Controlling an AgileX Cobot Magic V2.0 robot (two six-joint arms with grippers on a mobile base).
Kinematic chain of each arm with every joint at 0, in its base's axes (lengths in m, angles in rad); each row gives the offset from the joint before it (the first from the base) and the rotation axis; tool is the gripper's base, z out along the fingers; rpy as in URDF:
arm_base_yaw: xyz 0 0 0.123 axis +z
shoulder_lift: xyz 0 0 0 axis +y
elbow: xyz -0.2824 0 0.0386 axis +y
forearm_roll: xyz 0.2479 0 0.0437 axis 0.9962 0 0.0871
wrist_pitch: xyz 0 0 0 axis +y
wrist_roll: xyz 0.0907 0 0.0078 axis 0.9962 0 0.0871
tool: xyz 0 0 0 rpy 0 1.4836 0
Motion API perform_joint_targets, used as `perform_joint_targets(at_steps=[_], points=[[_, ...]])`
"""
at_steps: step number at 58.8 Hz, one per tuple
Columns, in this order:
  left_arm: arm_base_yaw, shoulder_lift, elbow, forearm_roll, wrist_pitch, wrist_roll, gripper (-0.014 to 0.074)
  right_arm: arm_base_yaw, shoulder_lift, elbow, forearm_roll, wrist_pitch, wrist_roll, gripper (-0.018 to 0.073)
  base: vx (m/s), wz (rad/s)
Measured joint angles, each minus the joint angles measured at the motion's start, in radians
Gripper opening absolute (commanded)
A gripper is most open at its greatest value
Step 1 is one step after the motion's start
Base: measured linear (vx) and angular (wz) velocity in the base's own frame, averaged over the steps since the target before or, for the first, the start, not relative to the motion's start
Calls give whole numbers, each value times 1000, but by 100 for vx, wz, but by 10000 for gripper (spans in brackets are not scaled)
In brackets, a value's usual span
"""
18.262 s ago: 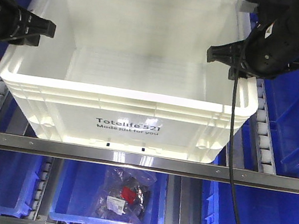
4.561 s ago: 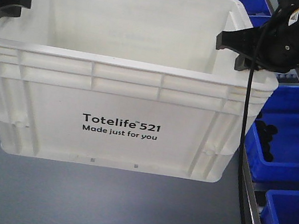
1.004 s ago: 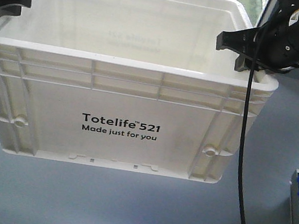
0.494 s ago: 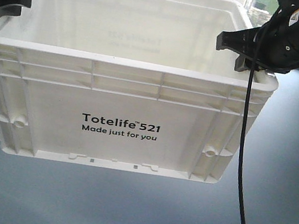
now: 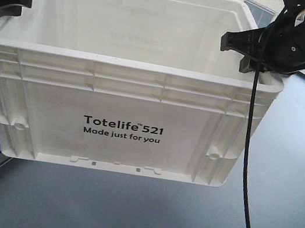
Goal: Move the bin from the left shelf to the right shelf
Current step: 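Carry the crate with both grippers while driving across the floor, then carry the crate up to the other blue-bin shelf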
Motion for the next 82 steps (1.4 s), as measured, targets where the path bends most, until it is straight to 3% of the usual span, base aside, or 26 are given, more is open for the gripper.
perform_joint_targets(at_steps=[82], points=[[0,0,0,1,-1,0,102,0,0,0,0,0,1,19,14,50]])
